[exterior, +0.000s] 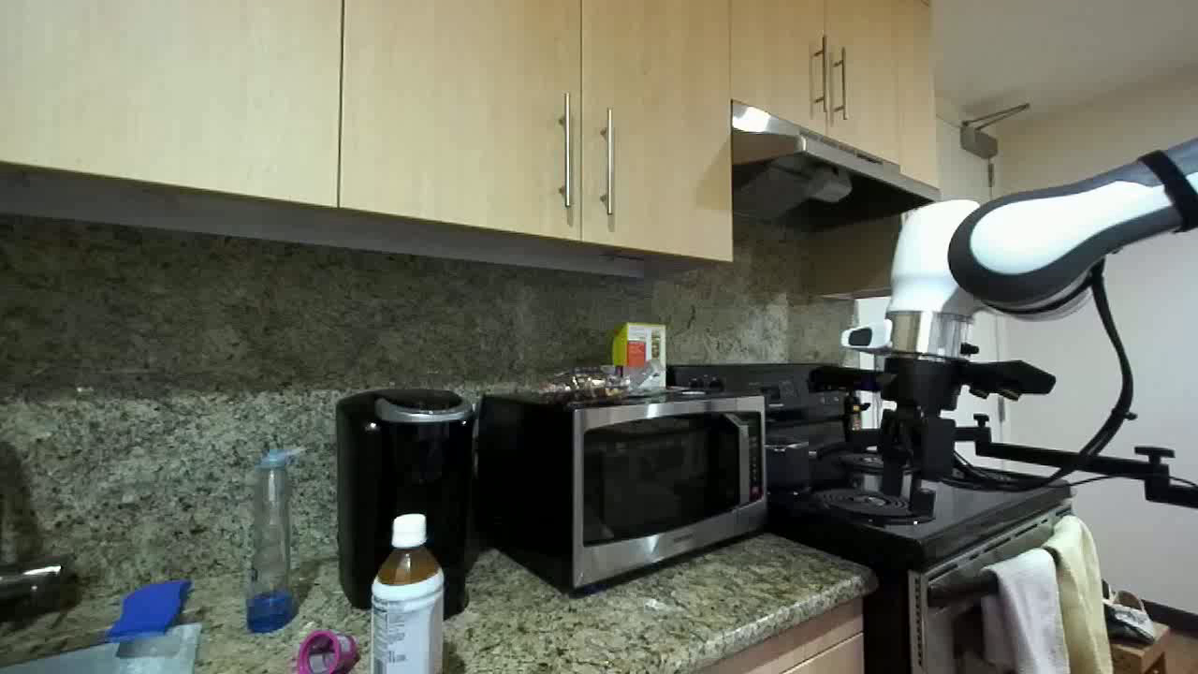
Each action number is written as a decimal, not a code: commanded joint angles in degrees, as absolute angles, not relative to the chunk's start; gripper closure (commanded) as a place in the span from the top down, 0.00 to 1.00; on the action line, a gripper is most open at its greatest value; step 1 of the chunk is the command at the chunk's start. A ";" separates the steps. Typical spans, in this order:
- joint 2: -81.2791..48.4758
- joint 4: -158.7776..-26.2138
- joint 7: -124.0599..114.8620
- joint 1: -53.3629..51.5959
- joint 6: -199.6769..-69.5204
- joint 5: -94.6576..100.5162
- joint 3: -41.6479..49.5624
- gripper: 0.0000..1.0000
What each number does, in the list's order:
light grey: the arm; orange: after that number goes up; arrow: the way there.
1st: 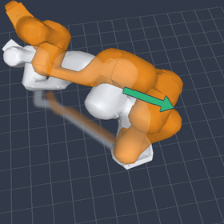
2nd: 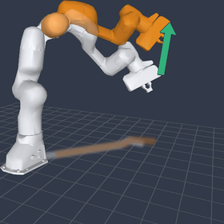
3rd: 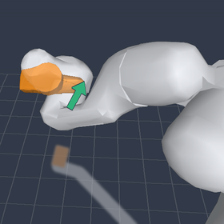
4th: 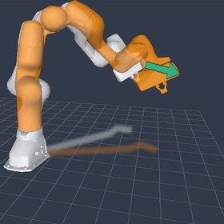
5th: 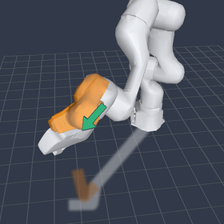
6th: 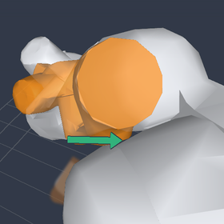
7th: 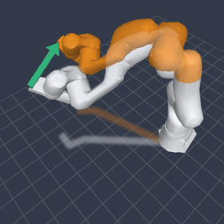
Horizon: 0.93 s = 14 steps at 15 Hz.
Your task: Place the white bottle on top of the microwave
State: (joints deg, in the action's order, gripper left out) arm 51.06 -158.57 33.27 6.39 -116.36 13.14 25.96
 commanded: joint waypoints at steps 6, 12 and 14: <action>47.47 -154.92 34.00 1.91 -119.03 7.98 24.84 1.00; 38.90 -147.28 24.14 -6.80 -122.39 -4.19 16.57 1.00; 34.26 -143.73 20.49 -8.40 -125.61 -5.88 12.55 1.00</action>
